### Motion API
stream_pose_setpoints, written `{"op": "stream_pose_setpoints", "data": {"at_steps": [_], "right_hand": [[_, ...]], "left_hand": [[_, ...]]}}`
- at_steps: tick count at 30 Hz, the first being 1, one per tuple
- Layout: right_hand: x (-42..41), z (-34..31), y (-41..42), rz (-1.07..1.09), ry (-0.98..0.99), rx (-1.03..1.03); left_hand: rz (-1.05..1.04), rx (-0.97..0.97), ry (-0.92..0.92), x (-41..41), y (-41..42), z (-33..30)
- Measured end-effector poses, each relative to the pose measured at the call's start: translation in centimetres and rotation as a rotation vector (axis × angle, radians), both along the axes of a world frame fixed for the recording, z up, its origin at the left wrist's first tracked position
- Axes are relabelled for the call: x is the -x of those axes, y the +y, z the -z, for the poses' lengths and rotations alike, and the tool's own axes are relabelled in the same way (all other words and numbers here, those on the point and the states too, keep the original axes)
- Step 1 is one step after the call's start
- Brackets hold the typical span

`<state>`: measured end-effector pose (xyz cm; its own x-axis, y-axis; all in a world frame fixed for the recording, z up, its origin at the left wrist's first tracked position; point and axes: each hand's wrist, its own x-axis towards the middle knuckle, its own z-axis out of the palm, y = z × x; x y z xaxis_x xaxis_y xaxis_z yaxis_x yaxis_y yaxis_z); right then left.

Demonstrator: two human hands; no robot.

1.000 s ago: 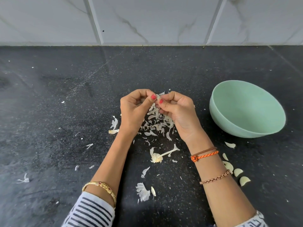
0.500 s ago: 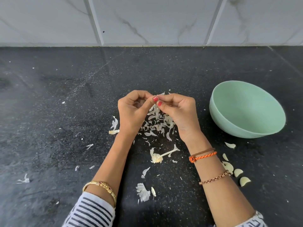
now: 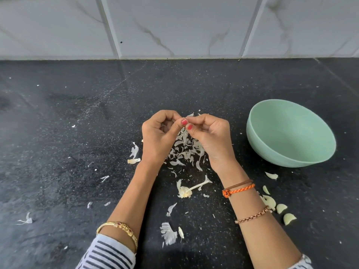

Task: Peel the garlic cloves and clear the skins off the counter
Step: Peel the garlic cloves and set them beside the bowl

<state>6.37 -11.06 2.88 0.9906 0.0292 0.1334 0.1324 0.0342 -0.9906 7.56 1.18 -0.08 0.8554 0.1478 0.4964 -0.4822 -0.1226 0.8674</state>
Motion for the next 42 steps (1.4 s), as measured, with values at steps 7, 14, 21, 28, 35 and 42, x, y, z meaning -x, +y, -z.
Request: {"op": "stream_pose_setpoints", "data": {"at_steps": [7, 14, 21, 28, 35, 42], "right_hand": [[0.1, 0.1, 0.1, 0.016, 0.009, -0.033], [0.0, 0.1, 0.0, -0.022, 0.095, -0.058], [0.0, -0.2, -0.2, -0.028, 0.154, -0.129], [-0.2, -0.6, 0.5, 0.083, 0.374, -0.529], [-0.5, -0.6, 0.0, 0.217, 0.274, -0.509], [-0.1, 0.0, 0.2, 0.263, -0.023, -0.039]], "left_hand": [[-0.043, -0.071, -0.034, 0.1, -0.4, -0.1], [0.067, -0.224, -0.006, -0.6, 0.0, 0.5], [0.121, -0.218, -0.040, -0.4, -0.8, 0.3], [0.007, -0.257, -0.106, 0.3, -1.7, 0.2], [0.018, -0.132, -0.093, 0.4, -0.8, -0.4], [0.134, -0.007, 0.225, 0.8, -1.1, -0.8]]}}
